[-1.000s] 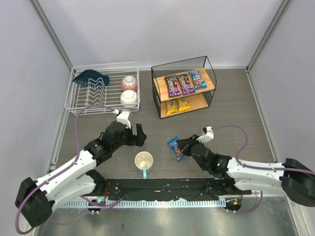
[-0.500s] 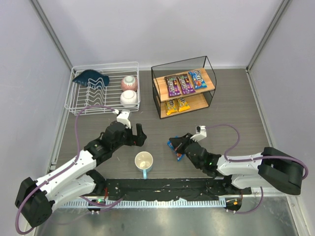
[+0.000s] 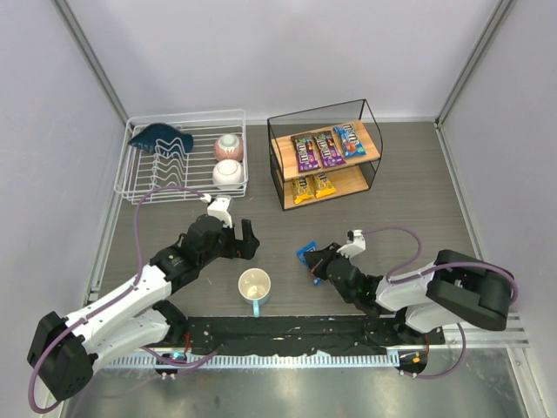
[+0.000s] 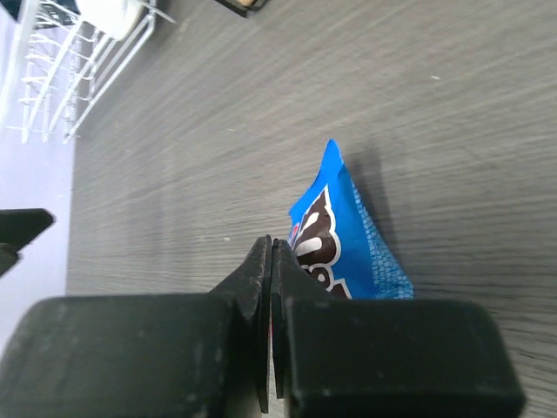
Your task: Place and organize the candy bags onto the shelf
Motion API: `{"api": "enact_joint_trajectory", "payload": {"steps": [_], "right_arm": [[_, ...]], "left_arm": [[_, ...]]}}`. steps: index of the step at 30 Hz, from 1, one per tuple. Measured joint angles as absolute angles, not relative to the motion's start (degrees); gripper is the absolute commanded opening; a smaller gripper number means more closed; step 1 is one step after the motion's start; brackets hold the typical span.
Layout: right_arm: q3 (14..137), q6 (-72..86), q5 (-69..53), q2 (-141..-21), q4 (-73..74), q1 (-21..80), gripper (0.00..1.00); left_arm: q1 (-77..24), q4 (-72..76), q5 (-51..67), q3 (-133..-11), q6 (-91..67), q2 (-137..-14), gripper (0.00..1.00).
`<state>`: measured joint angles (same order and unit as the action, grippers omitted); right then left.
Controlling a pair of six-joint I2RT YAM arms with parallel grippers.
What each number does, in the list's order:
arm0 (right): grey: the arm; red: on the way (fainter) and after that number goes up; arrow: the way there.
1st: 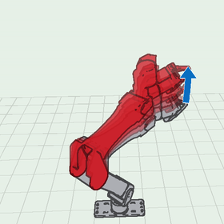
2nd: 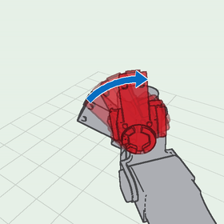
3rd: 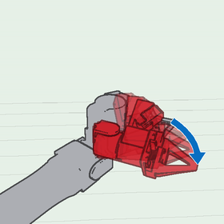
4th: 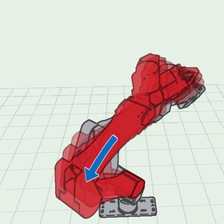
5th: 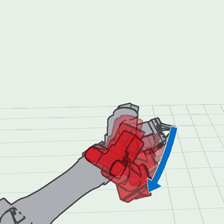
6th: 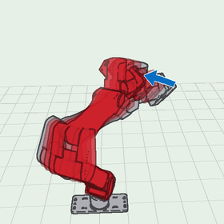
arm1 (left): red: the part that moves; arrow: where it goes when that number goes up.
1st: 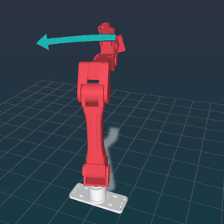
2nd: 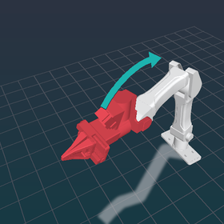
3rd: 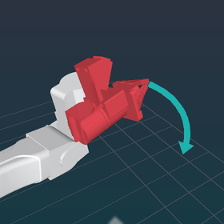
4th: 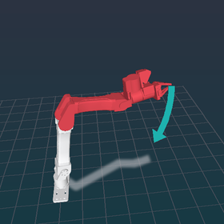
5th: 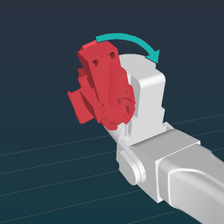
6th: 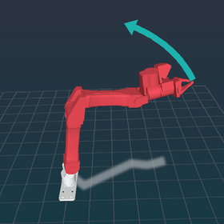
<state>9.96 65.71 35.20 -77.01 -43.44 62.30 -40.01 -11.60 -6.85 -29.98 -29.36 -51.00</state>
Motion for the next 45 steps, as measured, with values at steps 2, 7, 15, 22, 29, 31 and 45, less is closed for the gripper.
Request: {"api": "enact_joint_trajectory", "payload": {"steps": [2, 7, 15, 22, 29, 31, 45], "right_arm": [[9.26, 66.54, 35.81, -78.83, -43.88, 62.3, 0.01], [9.02, 68.18, 36.82, -81.84, -45.65, 62.3, 0.01], [8.16, 70.83, 37.5, -87.09, -50.92, 62.3, 0.01], [7.38, 70.83, 37.15, -88.18, -53.71, 62.3, 0.01], [6.85, 68.82, 36.88, -74.72, -43.29, 62.3, 0.01], [6.98, 67.79, 37.04, -68.47, -39.79, 62.3, 0.01], [7.18, 69.91, 42.37, -56.1, -20.95, 62.3, 0.01]], "left_arm": [[-40.01, -11.6, -6.85, -29.98, -29.36, -51.0, 1.0], [-40.01, -11.6, -6.85, -29.98, -29.36, -51.03, 1.0], [-40.01, -11.6, -6.87, -29.98, -29.36, -51.27, 1.0], [-40.01, -11.6, -6.87, -29.98, -29.36, -51.27, 1.0], [-40.01, -11.6, -6.87, -29.98, -29.36, -51.27, 1.0], [-40.01, -11.6, -6.87, -29.98, -29.34, -51.27, 1.0], [-40.01, -11.57, -6.85, -29.95, -29.36, -51.27, 1.0]]}}
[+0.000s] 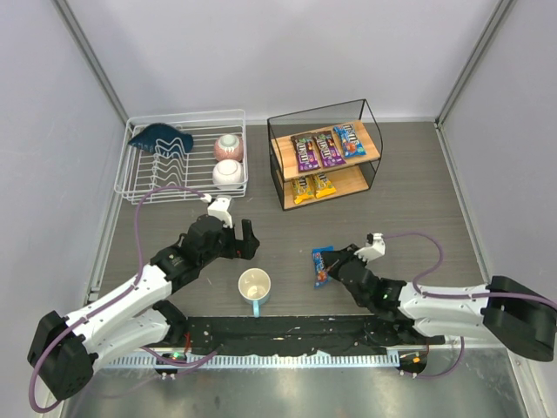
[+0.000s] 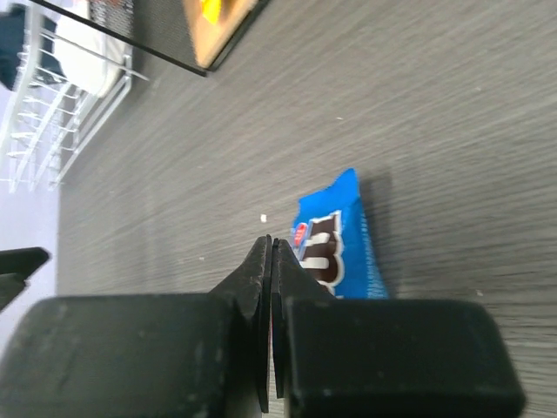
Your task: Place and organize the candy bags onto the shelf
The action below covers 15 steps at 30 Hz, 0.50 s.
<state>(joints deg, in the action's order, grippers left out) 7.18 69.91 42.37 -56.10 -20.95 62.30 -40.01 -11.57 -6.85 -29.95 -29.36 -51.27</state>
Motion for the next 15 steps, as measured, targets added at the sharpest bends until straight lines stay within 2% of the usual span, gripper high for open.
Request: {"api": "enact_joint_trajectory", "payload": {"steps": [8, 15], "right_arm": [[11.09, 74.52, 42.57, -64.1, -15.44, 62.3, 0.01], [12.08, 79.2, 42.65, -66.5, -12.91, 62.3, 0.01]], "left_arm": [[-40.01, -11.57, -6.85, -29.98, -29.34, -51.27, 1.0], [-40.01, -11.57, -6.85, -29.98, -29.36, -51.33, 1.0]]}}
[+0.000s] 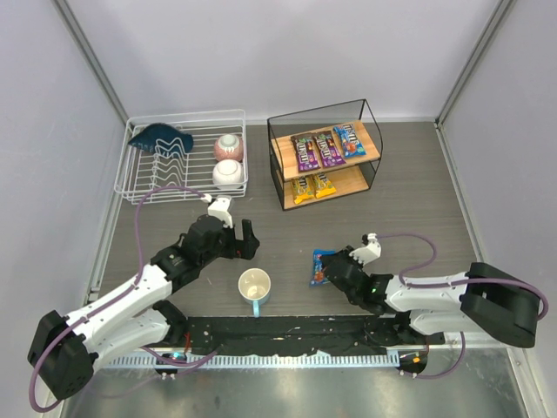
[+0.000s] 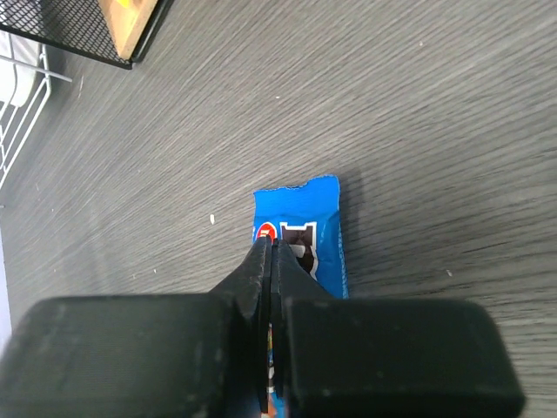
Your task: Place and organize the candy bags onto the shelf
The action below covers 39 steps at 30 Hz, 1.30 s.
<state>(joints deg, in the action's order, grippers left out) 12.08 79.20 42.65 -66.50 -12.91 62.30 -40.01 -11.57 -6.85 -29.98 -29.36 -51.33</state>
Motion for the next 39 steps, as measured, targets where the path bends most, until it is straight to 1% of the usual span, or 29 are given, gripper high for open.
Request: {"api": "enact_joint_trajectory", "payload": {"steps": [13, 18, 23, 28, 39], "right_arm": [[11.97, 83.0, 42.76, -68.55, -13.17, 62.3, 0.01], [11.55, 81.67, 42.68, -67.72, -13.19, 62.3, 0.03], [10.2, 74.04, 41.6, -64.47, -13.98, 62.24, 0.04], [9.78, 66.5, 38.15, -64.31, -17.15, 61.12, 0.04], [9.63, 54.0, 25.28, -71.5, -31.29, 58.96, 0.05]], "left_arm": [[-40.01, -11.55, -6.85, -29.98, -29.34, -51.66, 1.0], [-40.01, -11.55, -6.83, -29.98, -29.36, -51.66, 1.0], [-40.01, -11.55, -6.83, -29.98, -29.36, -51.88, 1.0], [-40.01, -11.55, -6.83, -29.98, -29.36, -51.9, 1.0], [-40.01, -11.55, -6.85, -29.98, -29.34, -51.9, 1.0]]}}
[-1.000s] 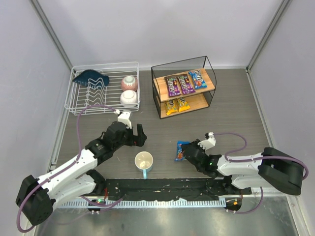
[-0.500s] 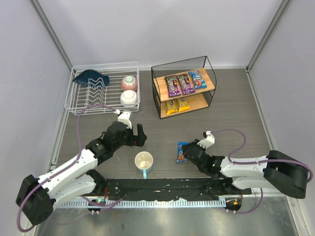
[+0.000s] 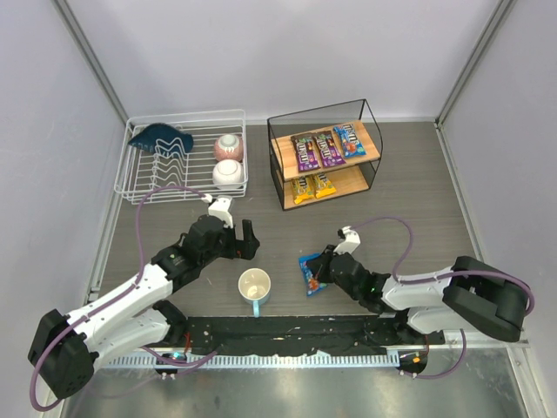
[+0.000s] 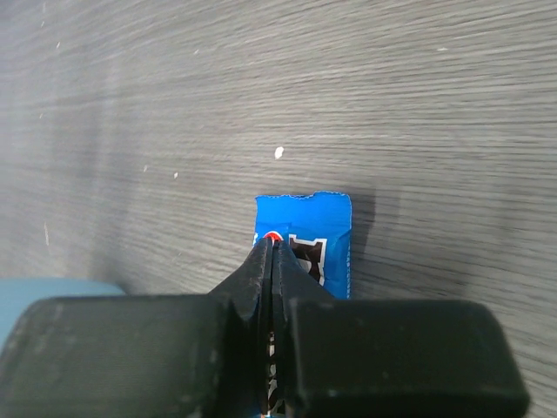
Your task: Place and organize the candy bags onto the shelf
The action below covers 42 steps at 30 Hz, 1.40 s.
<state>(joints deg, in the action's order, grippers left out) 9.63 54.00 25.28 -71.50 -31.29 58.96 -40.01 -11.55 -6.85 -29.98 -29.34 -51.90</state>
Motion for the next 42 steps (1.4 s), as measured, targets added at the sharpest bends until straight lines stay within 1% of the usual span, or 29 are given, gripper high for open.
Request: {"api": "enact_joint_trajectory", "payload": {"steps": [5, 7, 8, 11, 14, 15, 19, 23, 26, 31, 37, 42], "right_arm": [[10.0, 47.66, 18.04, -73.14, -35.18, 58.17, 0.06], [10.35, 44.95, 14.94, -73.12, -35.68, 57.71, 0.09], [10.66, 43.55, 13.61, -73.12, -35.7, 57.54, 0.13], [11.42, 39.92, 9.58, -72.25, -35.44, 56.4, 0.18], [12.82, 36.25, 4.73, -69.8, -34.24, 53.82, 0.27], [13.37, 35.62, 3.73, -68.97, -33.76, 53.15, 0.32], [15.9, 33.32, 2.39, -63.16, -30.28, 51.29, 0.34], [18.85, 34.63, 6.28, -58.0, -25.47, 51.29, 0.31], [20.18, 38.63, 12.01, -56.51, -22.83, 52.6, 0.32], [20.25, 48.16, 28.36, -55.9, -17.37, 61.93, 0.32], [20.23, 58.35, 41.95, -58.83, -15.92, 70.39, 0.32], [18.0, 64.07, 48.07, -64.79, -21.12, 73.58, 0.32]], "left_arm": [[-40.01, -11.55, -6.85, -29.98, -29.36, -51.9, 1.0], [-40.01, -11.55, -6.85, -29.98, -29.34, -51.9, 1.0], [-40.01, -11.55, -6.85, -29.98, -29.34, -51.9, 1.0], [-40.01, -11.55, -6.85, -29.98, -29.34, -51.9, 1.0], [-40.01, -11.55, -6.85, -29.98, -29.34, -51.9, 1.0], [-40.01, -11.55, -6.83, -29.98, -29.34, -51.9, 1.0], [-40.01, -11.55, -6.85, -29.98, -29.34, -51.9, 1.0], [-40.01, -11.55, -6.85, -29.98, -29.34, -51.9, 1.0], [-40.01, -11.55, -6.85, -29.98, -29.32, -51.9, 1.0], [-40.01, -11.55, -6.85, -29.98, -29.32, -51.9, 1.0], [-40.01, -11.55, -6.85, -29.98, -29.34, -51.9, 1.0], [-40.01, -11.55, -6.83, -29.98, -29.34, -51.9, 1.0]]}}
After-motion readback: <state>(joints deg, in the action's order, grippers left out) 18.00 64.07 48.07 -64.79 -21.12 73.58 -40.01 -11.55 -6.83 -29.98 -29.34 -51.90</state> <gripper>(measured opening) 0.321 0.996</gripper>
